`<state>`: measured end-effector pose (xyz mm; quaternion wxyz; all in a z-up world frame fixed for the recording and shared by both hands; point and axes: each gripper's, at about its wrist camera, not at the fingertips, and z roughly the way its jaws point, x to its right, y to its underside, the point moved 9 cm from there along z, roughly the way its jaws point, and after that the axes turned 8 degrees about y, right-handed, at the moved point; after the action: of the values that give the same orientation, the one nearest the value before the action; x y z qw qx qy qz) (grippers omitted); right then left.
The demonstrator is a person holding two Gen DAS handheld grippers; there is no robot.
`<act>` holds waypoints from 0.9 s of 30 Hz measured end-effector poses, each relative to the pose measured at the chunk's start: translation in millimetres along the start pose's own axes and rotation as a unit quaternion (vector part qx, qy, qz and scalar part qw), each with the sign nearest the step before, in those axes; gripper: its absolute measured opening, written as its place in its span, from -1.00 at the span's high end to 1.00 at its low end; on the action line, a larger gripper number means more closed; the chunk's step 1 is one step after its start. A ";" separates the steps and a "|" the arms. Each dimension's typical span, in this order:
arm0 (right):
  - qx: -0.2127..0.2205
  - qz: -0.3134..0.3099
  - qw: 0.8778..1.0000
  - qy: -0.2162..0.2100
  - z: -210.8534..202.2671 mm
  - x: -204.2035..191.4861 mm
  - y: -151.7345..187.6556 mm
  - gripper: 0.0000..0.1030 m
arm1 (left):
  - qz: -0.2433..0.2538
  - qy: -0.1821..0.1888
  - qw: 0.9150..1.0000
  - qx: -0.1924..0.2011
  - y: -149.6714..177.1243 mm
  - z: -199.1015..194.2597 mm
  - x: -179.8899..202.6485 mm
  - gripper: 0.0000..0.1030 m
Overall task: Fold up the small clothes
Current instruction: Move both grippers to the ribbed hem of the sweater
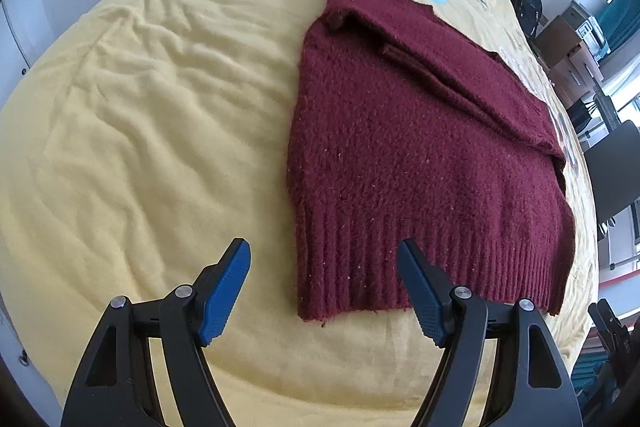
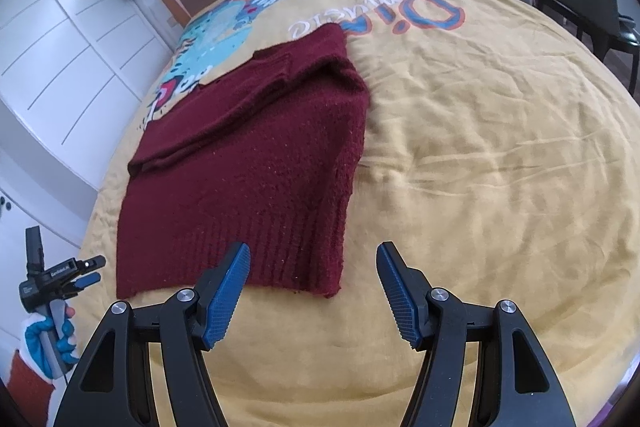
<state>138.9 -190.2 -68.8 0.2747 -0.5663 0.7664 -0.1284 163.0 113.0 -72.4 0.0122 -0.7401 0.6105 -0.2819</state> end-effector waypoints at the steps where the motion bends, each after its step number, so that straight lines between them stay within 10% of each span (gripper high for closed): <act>1: -0.002 -0.001 1.000 0.001 2.5 -0.3 0.1 -0.31 | -0.001 0.000 1.000 -0.002 0.7 2.1 -1.2 -0.38; 27: -0.090 -0.003 0.996 -0.010 80.3 -3.3 7.3 -0.31 | -0.043 0.035 0.998 -0.030 13.6 38.1 -16.5 -0.38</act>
<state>179.2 -175.5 -137.1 0.2297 -0.5926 0.7701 -0.0541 165.7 112.1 -115.9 -0.0432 -0.7557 0.5860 -0.2893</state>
